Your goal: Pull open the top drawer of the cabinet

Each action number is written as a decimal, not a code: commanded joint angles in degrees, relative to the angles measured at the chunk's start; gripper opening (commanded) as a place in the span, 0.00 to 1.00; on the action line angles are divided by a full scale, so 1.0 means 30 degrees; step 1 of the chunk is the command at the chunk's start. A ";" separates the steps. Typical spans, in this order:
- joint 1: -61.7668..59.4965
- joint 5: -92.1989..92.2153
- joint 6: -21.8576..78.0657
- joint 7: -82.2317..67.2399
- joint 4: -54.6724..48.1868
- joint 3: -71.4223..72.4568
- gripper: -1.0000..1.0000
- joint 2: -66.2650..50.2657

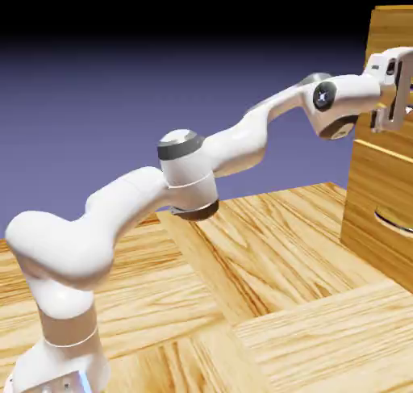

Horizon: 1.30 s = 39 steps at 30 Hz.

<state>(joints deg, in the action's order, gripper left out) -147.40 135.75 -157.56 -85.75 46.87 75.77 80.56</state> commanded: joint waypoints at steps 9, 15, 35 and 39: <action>0.4001 0.2015 0.1892 -0.3630 0.6228 -0.0026 0.00 -0.0134; 0.6675 0.2816 0.3254 -0.5368 1.0380 -0.0382 0.00 -0.0166; 1.6347 0.2631 0.7465 -0.8838 2.4220 -0.3162 0.00 0.0284; 1.8346 0.2053 0.8062 -0.9124 2.6751 -0.4038 0.00 0.0611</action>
<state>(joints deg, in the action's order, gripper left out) -92.32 141.51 -133.34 -113.00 127.07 63.68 82.39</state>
